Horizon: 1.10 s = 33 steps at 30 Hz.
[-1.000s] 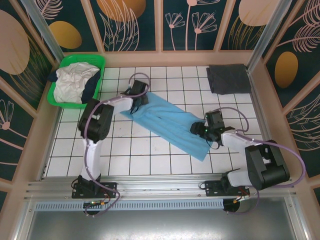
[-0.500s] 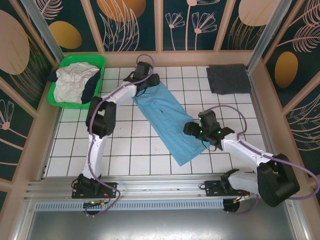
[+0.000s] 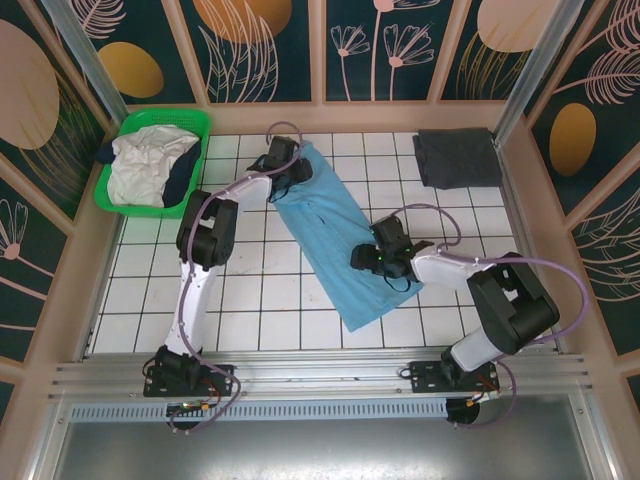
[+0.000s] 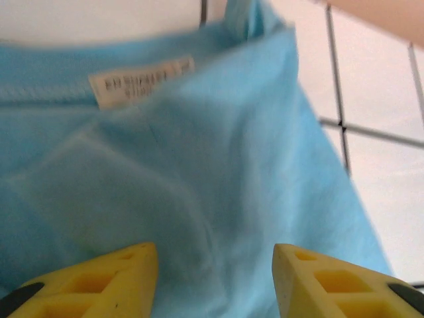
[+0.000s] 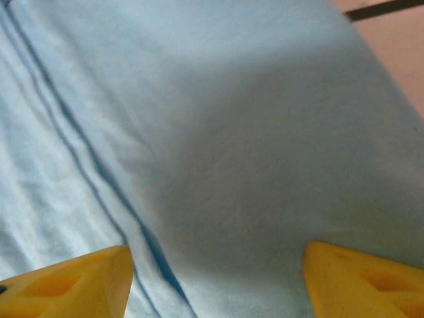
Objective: Fold and stack the t-shirts
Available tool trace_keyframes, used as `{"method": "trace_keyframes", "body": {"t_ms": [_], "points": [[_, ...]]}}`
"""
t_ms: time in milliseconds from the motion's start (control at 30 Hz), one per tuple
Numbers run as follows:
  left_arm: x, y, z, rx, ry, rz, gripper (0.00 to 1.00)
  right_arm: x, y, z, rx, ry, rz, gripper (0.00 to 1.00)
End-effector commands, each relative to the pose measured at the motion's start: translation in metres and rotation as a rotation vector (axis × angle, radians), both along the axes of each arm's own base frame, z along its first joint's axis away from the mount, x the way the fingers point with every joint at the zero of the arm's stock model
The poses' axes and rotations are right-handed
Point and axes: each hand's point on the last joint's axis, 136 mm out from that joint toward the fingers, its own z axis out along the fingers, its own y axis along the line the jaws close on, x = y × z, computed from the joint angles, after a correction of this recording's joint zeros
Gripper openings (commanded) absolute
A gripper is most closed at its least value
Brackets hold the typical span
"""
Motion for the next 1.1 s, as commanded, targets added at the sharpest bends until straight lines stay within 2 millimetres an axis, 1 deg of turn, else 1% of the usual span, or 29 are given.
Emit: {"method": "trace_keyframes", "body": {"t_ms": [0, 67, 100, 133, 167, 200, 233, 267, 300, 333, 367, 400, 467, 533, 567, 633, 733, 833, 933, 1000, 1033, 1067], "points": [[0.005, -0.003, -0.03, -0.014, 0.068, -0.04, 0.5, -0.043, 0.009, -0.026, 0.012, 0.14, -0.008, 0.69], [0.011, -0.01, -0.036, -0.017, 0.07, -0.078, 0.5, -0.06, 0.021, -0.031, 0.006, 0.173, 0.002, 0.69], [0.014, -0.016, -0.037, -0.03, 0.062, -0.106, 0.51, -0.069, 0.031, -0.032, 0.008, 0.183, 0.022, 0.69], [0.017, -0.022, -0.038, -0.047, 0.055, -0.13, 0.52, -0.075, 0.043, -0.03, 0.02, 0.186, 0.038, 0.69], [0.021, -0.033, -0.035, -0.085, 0.036, -0.173, 0.52, -0.08, 0.058, -0.028, 0.038, 0.188, 0.062, 0.69], [0.024, -0.046, -0.035, -0.131, 0.027, -0.225, 0.52, -0.083, 0.075, -0.025, 0.057, 0.187, 0.092, 0.69], [0.025, -0.057, -0.033, -0.179, 0.017, -0.273, 0.51, -0.083, 0.089, -0.022, 0.076, 0.18, 0.117, 0.69], [0.026, -0.071, -0.025, -0.239, 0.002, -0.331, 0.51, -0.079, 0.105, -0.018, 0.094, 0.171, 0.139, 0.7], [0.028, -0.08, -0.016, -0.283, -0.013, -0.367, 0.51, -0.074, 0.119, -0.014, 0.108, 0.161, 0.158, 0.69], [0.027, -0.086, -0.009, -0.311, -0.022, -0.399, 0.51, -0.067, 0.13, -0.009, 0.119, 0.149, 0.17, 0.69], [0.027, -0.089, 0.004, -0.321, -0.039, -0.424, 0.51, -0.056, 0.139, -0.001, 0.115, 0.123, 0.174, 0.69], [0.026, -0.087, 0.014, -0.297, -0.049, -0.423, 0.52, -0.046, 0.146, 0.007, 0.099, 0.097, 0.176, 0.69], [0.024, -0.075, 0.037, -0.229, -0.075, -0.401, 0.56, -0.035, 0.155, 0.023, 0.078, 0.058, 0.19, 0.7], [0.02, -0.057, 0.063, -0.172, -0.112, -0.359, 0.6, -0.031, 0.154, 0.033, 0.066, 0.032, 0.202, 0.7], [0.016, -0.046, 0.075, -0.146, -0.125, -0.337, 0.62, -0.031, 0.149, 0.036, 0.057, 0.027, 0.2, 0.7], [0.01, -0.028, 0.097, -0.098, -0.154, -0.293, 0.68, -0.034, 0.133, 0.039, 0.024, 0.022, 0.179, 0.7], [-0.006, -0.012, 0.118, -0.028, -0.157, -0.277, 0.72, -0.04, 0.101, 0.038, -0.044, 0.007, 0.122, 0.71], [-0.024, 0.0, 0.141, 0.0, -0.155, -0.26, 0.73, -0.057, 0.082, 0.028, -0.059, 0.041, 0.107, 0.72], [-0.052, 0.015, 0.163, 0.014, -0.181, -0.231, 0.75, -0.078, 0.07, 0.019, -0.037, 0.086, 0.11, 0.71], [-0.079, 0.032, 0.166, 0.025, -0.168, -0.187, 0.75, -0.093, 0.064, 0.014, -0.022, 0.111, 0.116, 0.71], [-0.097, 0.039, 0.167, 0.016, -0.164, -0.173, 0.74, -0.1, 0.059, 0.011, -0.022, 0.121, 0.111, 0.71], [-0.119, 0.047, 0.162, 0.003, -0.153, -0.16, 0.73, -0.107, 0.057, 0.009, -0.022, 0.129, 0.113, 0.7]]}}
